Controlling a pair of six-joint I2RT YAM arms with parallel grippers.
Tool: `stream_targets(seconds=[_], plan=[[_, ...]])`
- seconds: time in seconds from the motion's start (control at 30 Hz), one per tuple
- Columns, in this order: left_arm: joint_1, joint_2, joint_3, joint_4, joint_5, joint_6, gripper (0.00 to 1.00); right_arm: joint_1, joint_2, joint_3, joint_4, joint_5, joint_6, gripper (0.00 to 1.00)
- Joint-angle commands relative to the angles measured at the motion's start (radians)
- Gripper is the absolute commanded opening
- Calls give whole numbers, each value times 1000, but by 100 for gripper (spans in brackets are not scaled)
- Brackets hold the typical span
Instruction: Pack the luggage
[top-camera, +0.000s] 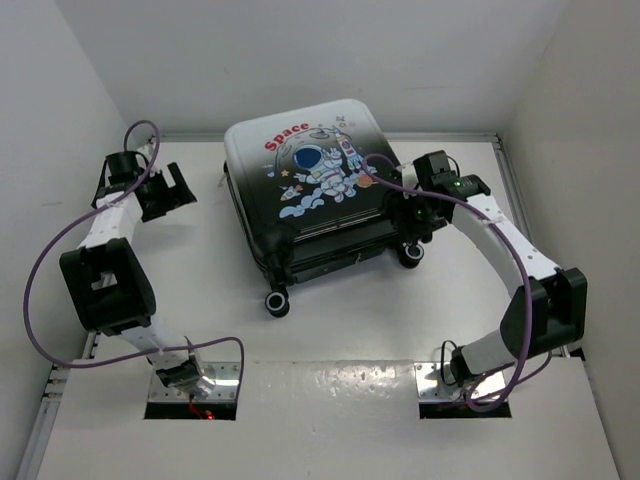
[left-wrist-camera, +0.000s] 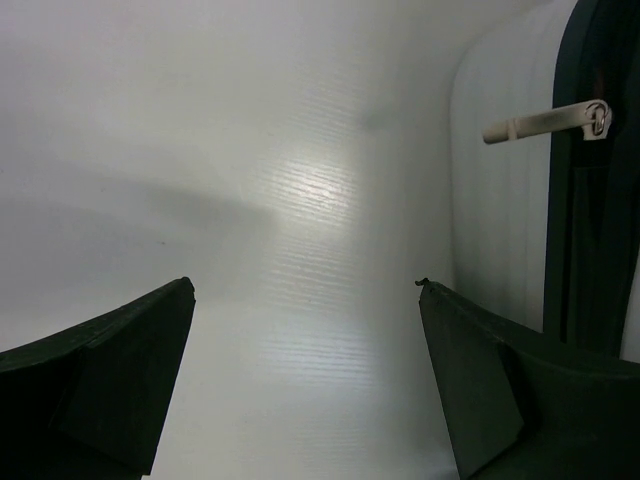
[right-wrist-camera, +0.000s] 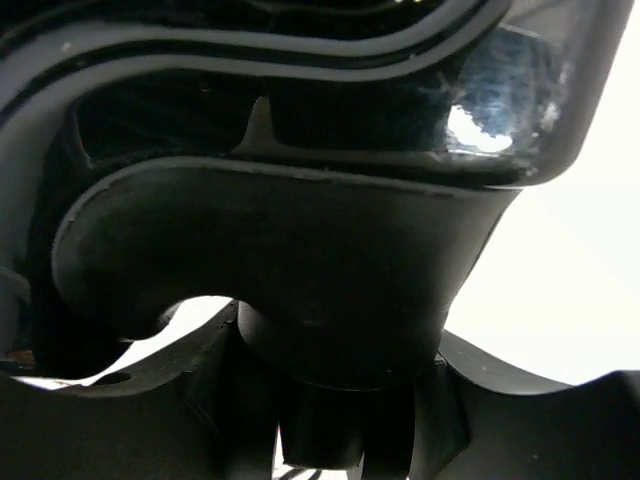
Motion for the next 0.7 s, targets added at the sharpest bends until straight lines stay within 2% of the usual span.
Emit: stream_targets(seconds=[0.0, 0.1, 0.33, 0.57, 0.67], plan=[[10, -47, -11, 35, -1, 2, 100, 9, -6, 66, 57, -32, -45, 18], [10, -47, -22, 44, -1, 2, 100, 28, -47, 67, 86, -7, -64, 0], [10, -28, -22, 64, 10, -16, 100, 87, -145, 79, 170, 85, -118, 0], [1, -28, -12, 74, 10, -16, 100, 97, -153, 84, 219, 123, -135, 0], [1, -28, -12, 74, 10, -16, 100, 79, -139, 29, 264, 128, -150, 0]])
